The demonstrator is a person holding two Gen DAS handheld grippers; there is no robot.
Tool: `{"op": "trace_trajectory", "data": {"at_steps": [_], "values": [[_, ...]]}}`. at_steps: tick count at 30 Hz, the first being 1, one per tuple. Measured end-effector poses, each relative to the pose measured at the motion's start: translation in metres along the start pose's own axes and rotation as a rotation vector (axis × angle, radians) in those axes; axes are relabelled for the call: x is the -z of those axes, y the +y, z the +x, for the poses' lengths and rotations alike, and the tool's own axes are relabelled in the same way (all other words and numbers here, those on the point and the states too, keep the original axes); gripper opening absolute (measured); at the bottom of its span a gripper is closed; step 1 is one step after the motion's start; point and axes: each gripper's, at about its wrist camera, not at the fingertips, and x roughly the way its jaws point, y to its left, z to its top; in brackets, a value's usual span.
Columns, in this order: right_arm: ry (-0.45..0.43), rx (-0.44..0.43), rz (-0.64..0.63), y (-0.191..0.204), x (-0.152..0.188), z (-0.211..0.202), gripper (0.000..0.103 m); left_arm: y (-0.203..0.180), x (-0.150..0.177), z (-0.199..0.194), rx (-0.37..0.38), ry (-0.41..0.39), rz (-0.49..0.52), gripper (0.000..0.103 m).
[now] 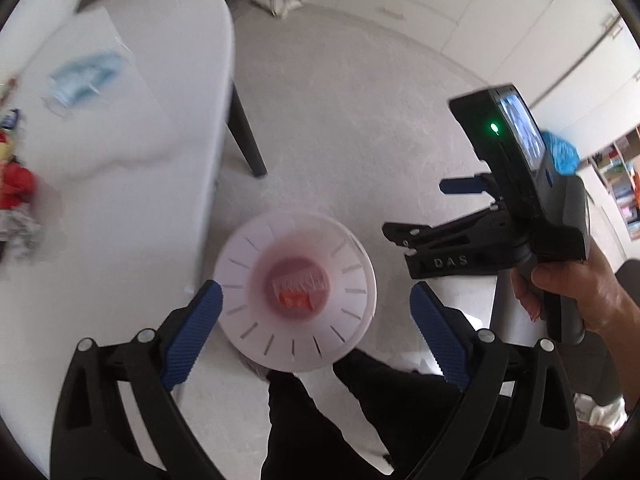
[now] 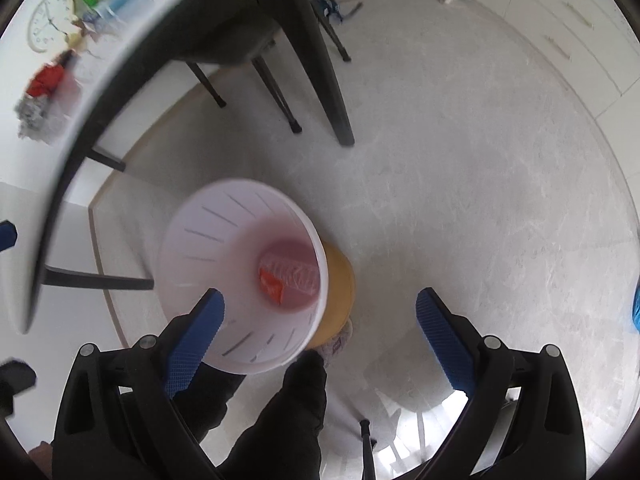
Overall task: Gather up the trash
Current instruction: 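Open the right tool over the bin while the left tool drops the red bag in, then grasp the crumpled white paper with the left tool while the right tool grasps the red tissue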
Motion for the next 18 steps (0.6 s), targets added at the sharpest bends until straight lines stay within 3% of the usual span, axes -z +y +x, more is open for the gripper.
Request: {"op": "trace_trajectory", "data": {"at_steps": [3,6,9,13,18], "values": [[-0.099,-0.024,-0.033,0.015,-0.012,-0.048,0.098,0.021,-0.005,-0.044,-0.061,-0.088,-0.083,0.093],[-0.195,-0.042,-0.087,0.036,-0.026,-0.093,0.101,0.063,-0.002,-0.084,-0.171,-0.178,-0.208,0.095],[-0.249,-0.060,-0.167,0.066,-0.043,-0.119,0.101,0.109,0.004,-0.102,-0.219,-0.213,-0.324,0.095],[-0.290,-0.076,-0.233,0.109,-0.071,-0.129,0.101,0.165,0.010,-0.093,-0.261,-0.194,-0.407,0.095],[-0.315,-0.091,-0.207,0.158,-0.096,-0.128,0.101,0.220,0.007,-0.059,-0.260,-0.149,-0.436,0.095]]}}
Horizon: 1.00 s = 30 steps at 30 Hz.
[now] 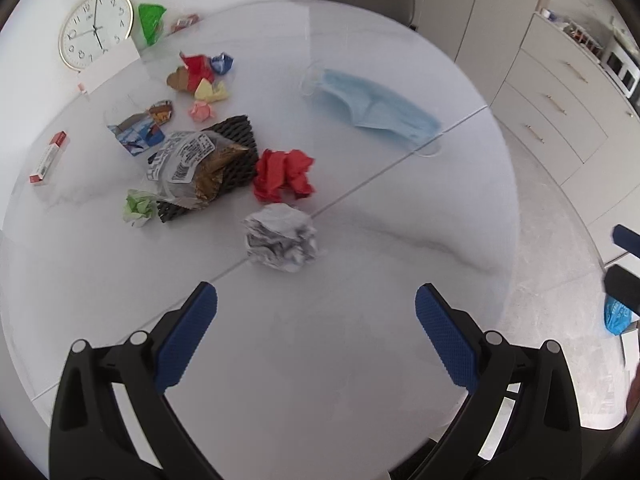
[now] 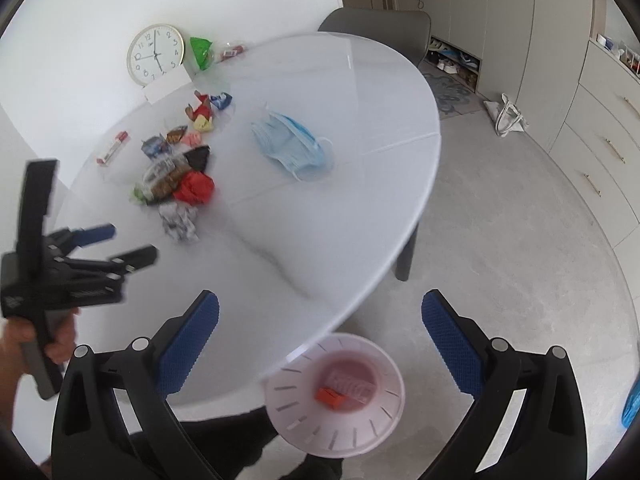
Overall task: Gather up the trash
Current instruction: 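Grasp the crumpled white paper with the left tool while the right tool grasps the red tissue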
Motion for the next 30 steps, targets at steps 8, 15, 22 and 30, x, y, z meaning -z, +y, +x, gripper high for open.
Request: {"op": "trace_trajectory", "data": {"at_steps": [8,15,22,30], "values": [[0.001,0.011,0.061,0.044,-0.032,0.023,0.101,0.020,-0.030,0.063,0.042,0.057,0.008,0.095],[0.011,0.026,0.090,0.054,-0.041,0.036,0.101,0.028,-0.034,0.082,0.053,0.071,0.015,0.057],[0.042,-0.019,0.054,0.073,-0.055,0.062,0.101,0.051,-0.028,0.063,0.121,0.067,-0.043,0.050],[0.135,-0.114,-0.051,0.131,-0.084,0.152,0.101,0.103,-0.017,0.009,0.025,0.039,-0.118,0.050]]}}
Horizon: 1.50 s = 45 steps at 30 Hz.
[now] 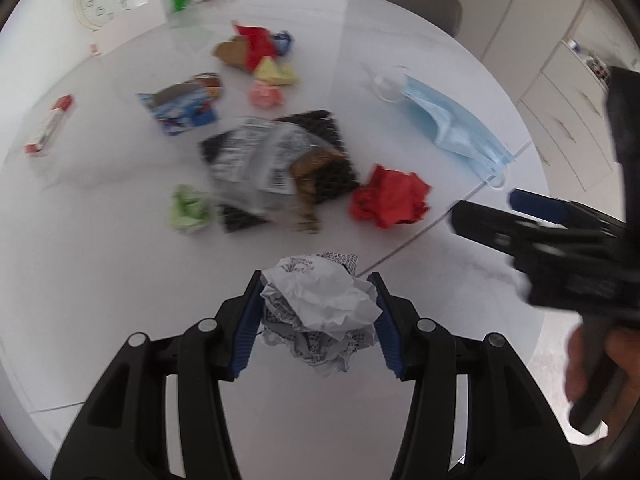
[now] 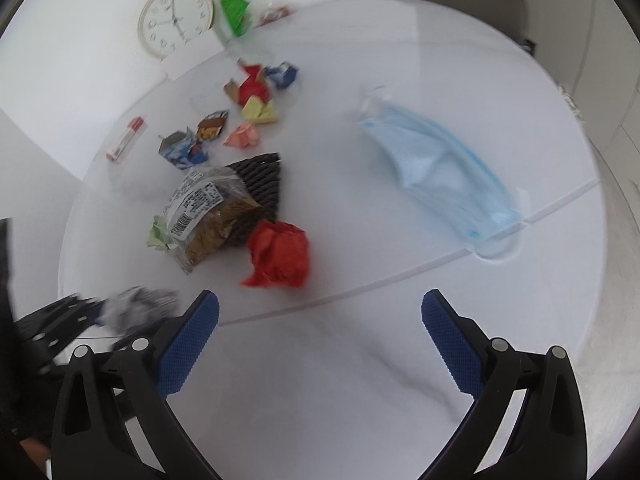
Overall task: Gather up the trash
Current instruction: 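Grasp the crumpled white paper with the left tool while the right tool grasps the red tissue, then carry both to the bin and open the left tool while the right tool releases the tissue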
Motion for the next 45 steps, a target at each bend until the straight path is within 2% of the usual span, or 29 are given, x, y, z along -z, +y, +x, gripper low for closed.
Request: {"op": "trace_trajectory", "data": {"at_steps": [5,7,9,12,16,22,26,31,35,38,42,45], "values": [[0.057,0.023,-0.021,0.023,-0.019,0.051,0.098,0.034,-0.001,-0.012,-0.053,-0.003,-0.065,0.051],[0.072,0.034,-0.021,0.027,-0.023,0.063,0.088,0.040,0.001,-0.015,-0.069,-0.004,-0.069,0.051],[0.088,0.033,-0.011,0.026,-0.024,0.069,0.066,0.045,0.000,-0.015,-0.061,0.002,-0.080,0.051],[0.105,0.000,0.009,0.020,-0.021,0.068,0.042,0.045,-0.003,-0.015,-0.036,0.005,-0.080,0.051],[0.088,-0.004,0.012,0.013,-0.011,0.048,0.040,0.028,-0.003,-0.019,-0.015,-0.006,-0.025,0.051],[0.033,0.004,0.017,-0.010,0.024,-0.016,0.040,-0.025,0.004,-0.033,0.044,-0.017,0.100,0.051],[0.012,0.051,0.043,-0.041,0.068,-0.069,0.040,-0.078,0.019,-0.036,0.129,0.001,0.194,0.051],[0.016,0.124,0.137,-0.092,0.135,-0.120,0.041,-0.155,0.052,-0.036,0.255,0.054,0.339,0.051],[0.047,0.148,0.223,-0.130,0.181,-0.131,0.041,-0.204,0.084,-0.026,0.310,0.132,0.436,0.051],[0.081,0.145,0.275,-0.155,0.213,-0.128,0.042,-0.231,0.108,-0.007,0.322,0.210,0.486,0.051],[0.106,0.120,0.308,-0.172,0.237,-0.122,0.042,-0.249,0.130,0.018,0.320,0.302,0.482,0.067],[0.121,0.104,0.311,-0.178,0.247,-0.117,0.042,-0.254,0.136,0.023,0.318,0.318,0.454,0.075]]}}
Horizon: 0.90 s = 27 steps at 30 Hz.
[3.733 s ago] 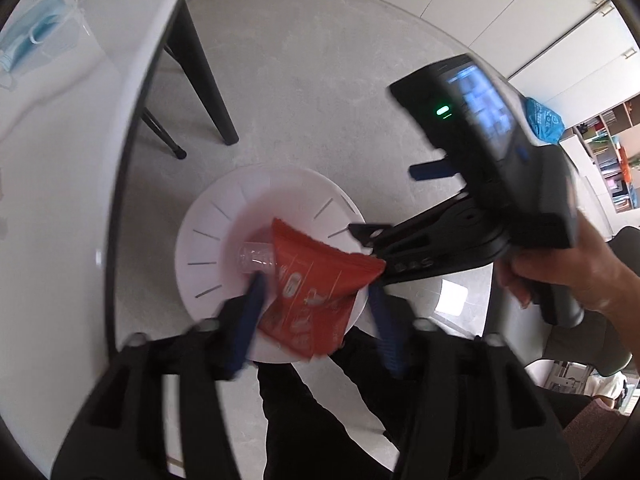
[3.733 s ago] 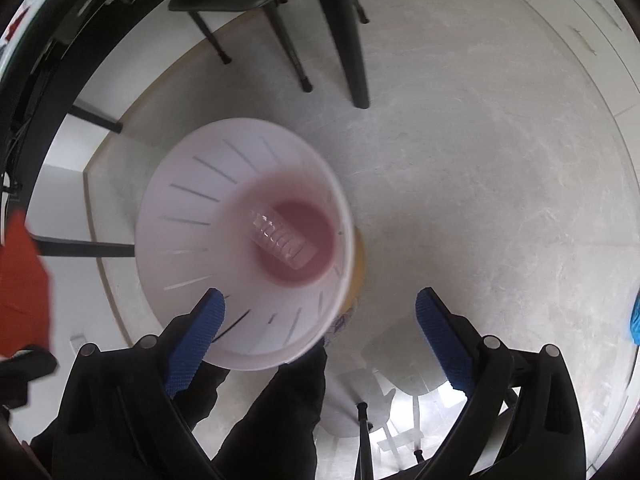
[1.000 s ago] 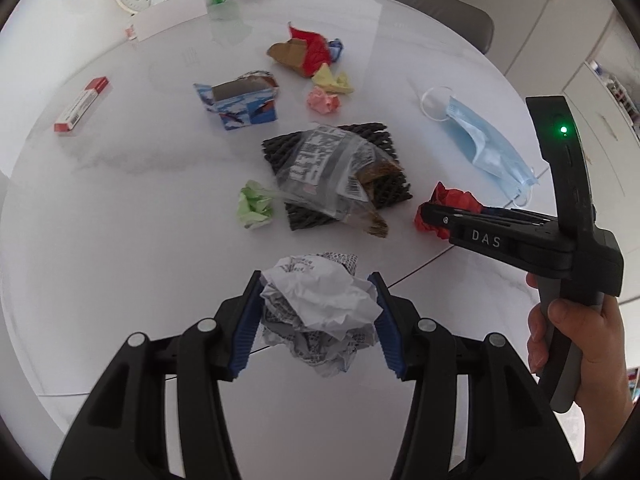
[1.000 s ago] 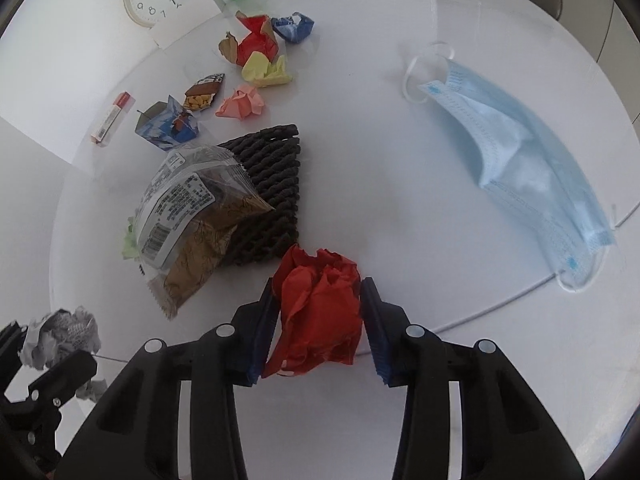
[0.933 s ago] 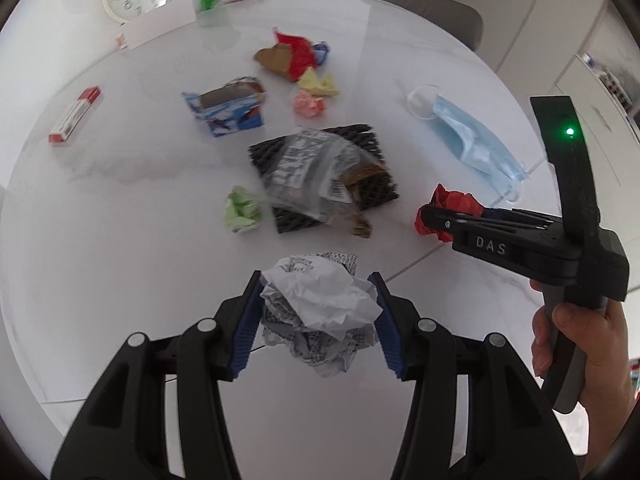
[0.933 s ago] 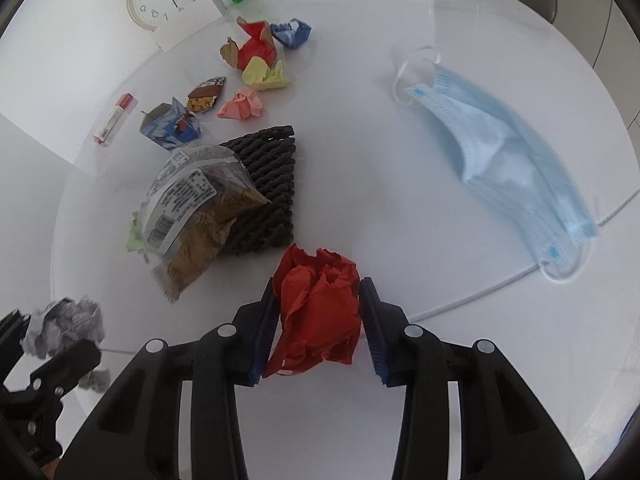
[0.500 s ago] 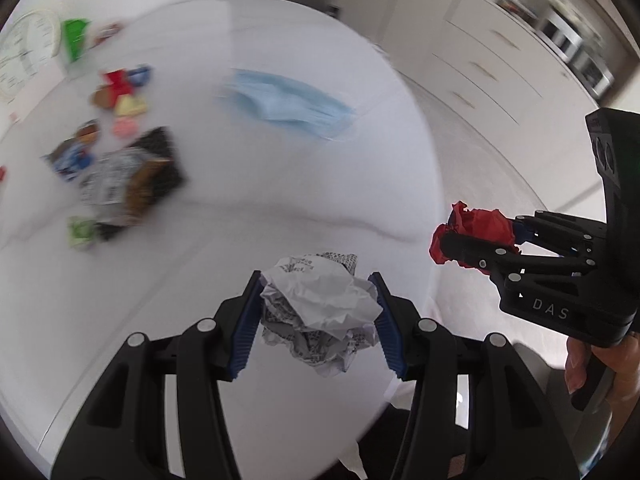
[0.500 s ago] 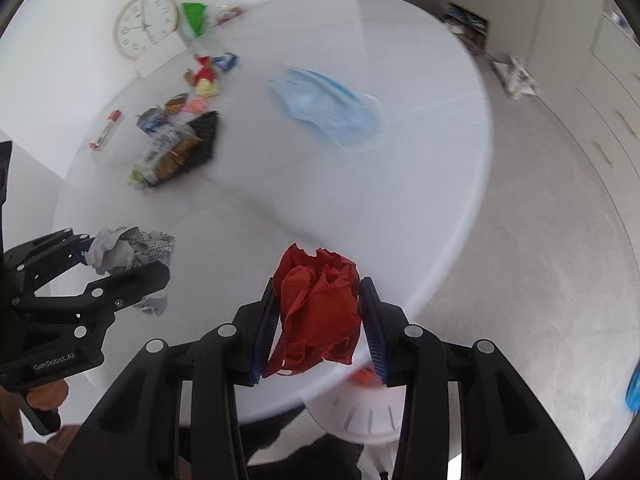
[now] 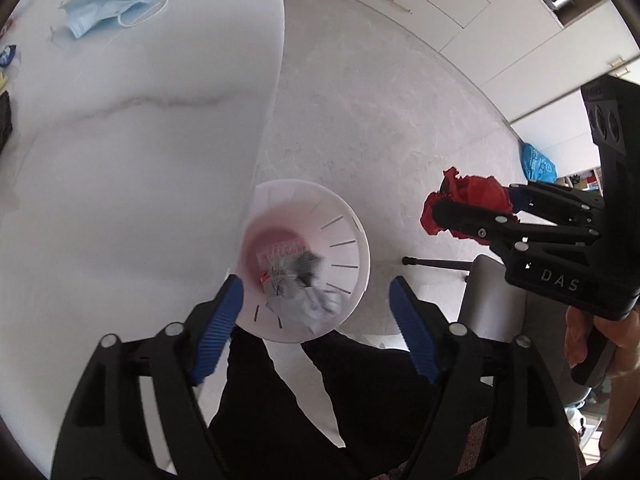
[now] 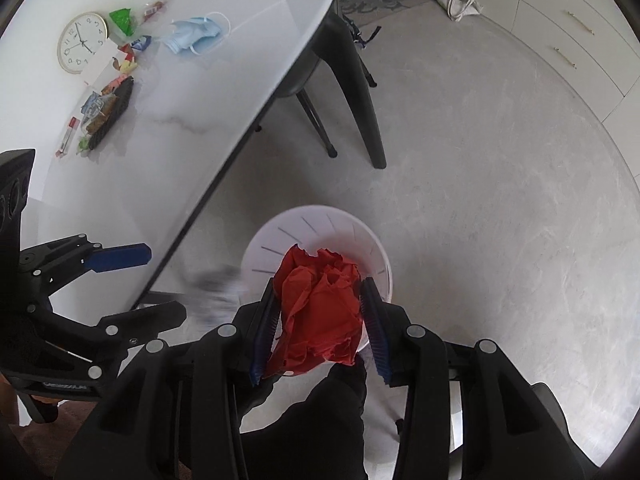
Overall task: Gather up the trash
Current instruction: 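Carry both to the bin and open the left tool while the right tool releases the tissue, then grasp the clear snack bag with brown contents using the left tool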
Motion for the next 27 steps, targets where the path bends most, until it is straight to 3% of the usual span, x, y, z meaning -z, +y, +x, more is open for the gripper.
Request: {"op": "trace_trajectory", "data": {"at_steps": [6,8,10,12,14,20,27], "values": [[0.019,-0.019,-0.058,0.003,0.004,0.010,0.044,-0.005,-0.002,-0.024,-0.048,-0.091,-0.046,0.085],[0.029,-0.029,-0.090,0.007,0.006,0.014,0.045,0.002,0.000,-0.042,-0.097,-0.144,-0.080,0.086],[0.048,-0.038,-0.129,0.017,0.007,0.021,0.057,0.009,0.004,-0.059,-0.143,-0.189,-0.099,0.087],[0.057,-0.024,-0.157,0.025,0.010,0.024,0.086,0.016,0.005,-0.073,-0.181,-0.221,-0.119,0.089],[0.050,0.002,-0.184,0.034,0.010,0.025,0.095,0.024,0.007,-0.086,-0.214,-0.250,-0.145,0.090],[0.026,0.008,-0.197,0.044,0.003,0.021,0.098,0.057,0.019,-0.113,-0.252,-0.313,-0.241,0.094],[-0.019,0.013,-0.219,0.053,-0.012,0.005,0.098,0.088,0.031,-0.122,-0.265,-0.330,-0.341,0.094]]}}
